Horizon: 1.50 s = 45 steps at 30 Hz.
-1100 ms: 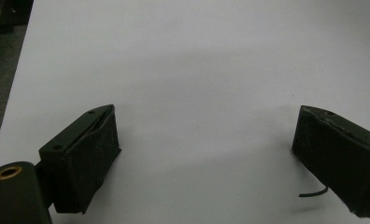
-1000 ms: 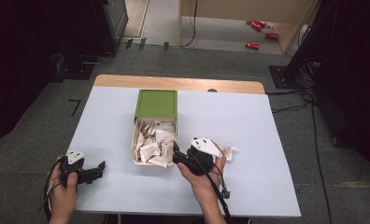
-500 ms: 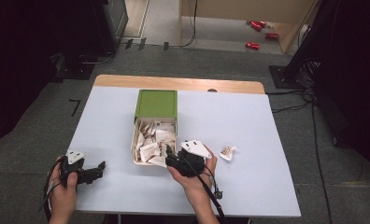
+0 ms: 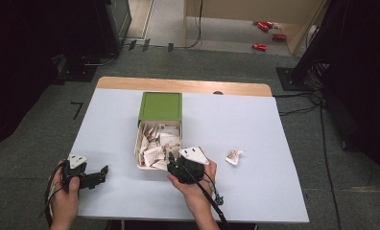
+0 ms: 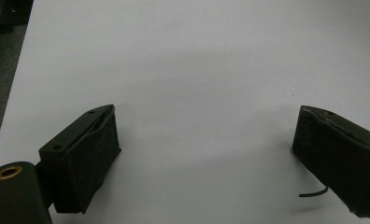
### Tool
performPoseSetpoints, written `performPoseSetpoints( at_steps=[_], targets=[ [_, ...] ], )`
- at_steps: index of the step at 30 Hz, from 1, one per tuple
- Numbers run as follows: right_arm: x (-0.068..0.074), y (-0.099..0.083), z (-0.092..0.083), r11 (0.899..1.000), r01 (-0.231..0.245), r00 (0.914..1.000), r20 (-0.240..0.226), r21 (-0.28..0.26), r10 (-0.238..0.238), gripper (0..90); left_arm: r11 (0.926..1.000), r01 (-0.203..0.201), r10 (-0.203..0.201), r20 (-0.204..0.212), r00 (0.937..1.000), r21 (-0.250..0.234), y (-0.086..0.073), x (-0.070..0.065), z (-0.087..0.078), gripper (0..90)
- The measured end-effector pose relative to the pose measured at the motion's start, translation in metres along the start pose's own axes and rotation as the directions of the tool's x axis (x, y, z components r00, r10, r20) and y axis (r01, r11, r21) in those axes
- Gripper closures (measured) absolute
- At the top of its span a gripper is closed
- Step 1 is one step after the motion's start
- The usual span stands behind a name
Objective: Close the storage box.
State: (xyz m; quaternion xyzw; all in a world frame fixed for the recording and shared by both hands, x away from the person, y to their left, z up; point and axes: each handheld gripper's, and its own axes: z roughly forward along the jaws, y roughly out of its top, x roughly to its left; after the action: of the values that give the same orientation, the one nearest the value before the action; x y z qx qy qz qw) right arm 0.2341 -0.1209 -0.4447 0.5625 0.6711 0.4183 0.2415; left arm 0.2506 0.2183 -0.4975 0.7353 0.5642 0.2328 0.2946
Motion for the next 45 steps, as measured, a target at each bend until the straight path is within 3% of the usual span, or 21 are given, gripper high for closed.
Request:
performPoseSetpoints(
  at_steps=[10, 18, 24, 31, 40, 42, 45],
  targets=[
    [0.003, -0.013, 0.008, 1.0, -0.015, 0.9999, -0.008, 0.016, 0.015, 54.1, 1.0, 0.0, 0.0, 0.0, 1.0, 0.0, 0.0, 0.0, 0.0, 7.7],
    [0.0, -0.025, 0.011, 0.999, -0.042, 0.9989, -0.022, 0.008, 0.042, 68.9, 1.0, 0.0, 0.0, 0.0, 1.0, 0.0, 0.0, 0.0, 0.0, 7.7],
    [-0.001, -0.032, 0.012, 0.998, -0.068, 0.9975, -0.021, -0.014, 0.067, 72.3, 1.0, 0.0, 0.0, 0.0, 1.0, 0.0, 0.0, 0.0, 0.0, 7.7],
    [0.0, -0.03, 0.01, 0.991, -0.125, 0.9921, 0.006, -0.037, 0.126, 78.7, 1.0, 0.0, 0.0, 0.0, 1.0, 0.0, 0.0, 0.0, 0.0, 7.7],
    [0.008, -0.024, 0.019, 0.994, -0.103, 0.9888, 0.104, -0.039, 0.107, 85.6, 1.0, 0.0, 0.0, 0.0, 1.0, 0.0, 0.0, 0.0, 0.0, 7.7],
    [0.011, -0.024, 0.021, 0.993, -0.108, 0.9838, 0.139, -0.048, 0.114, 87.6, 1.0, 0.0, 0.0, 0.0, 1.0, 0.0, 0.0, 0.0, 0.0, 7.7],
    [0.01, -0.022, 0.022, 0.985, -0.158, 0.9707, 0.173, -0.065, 0.167, 88.2, 1.0, 0.0, 0.0, 0.001, 1.0, 0.0, 0.0, 0.0, 0.0, 7.7]
  ],
)
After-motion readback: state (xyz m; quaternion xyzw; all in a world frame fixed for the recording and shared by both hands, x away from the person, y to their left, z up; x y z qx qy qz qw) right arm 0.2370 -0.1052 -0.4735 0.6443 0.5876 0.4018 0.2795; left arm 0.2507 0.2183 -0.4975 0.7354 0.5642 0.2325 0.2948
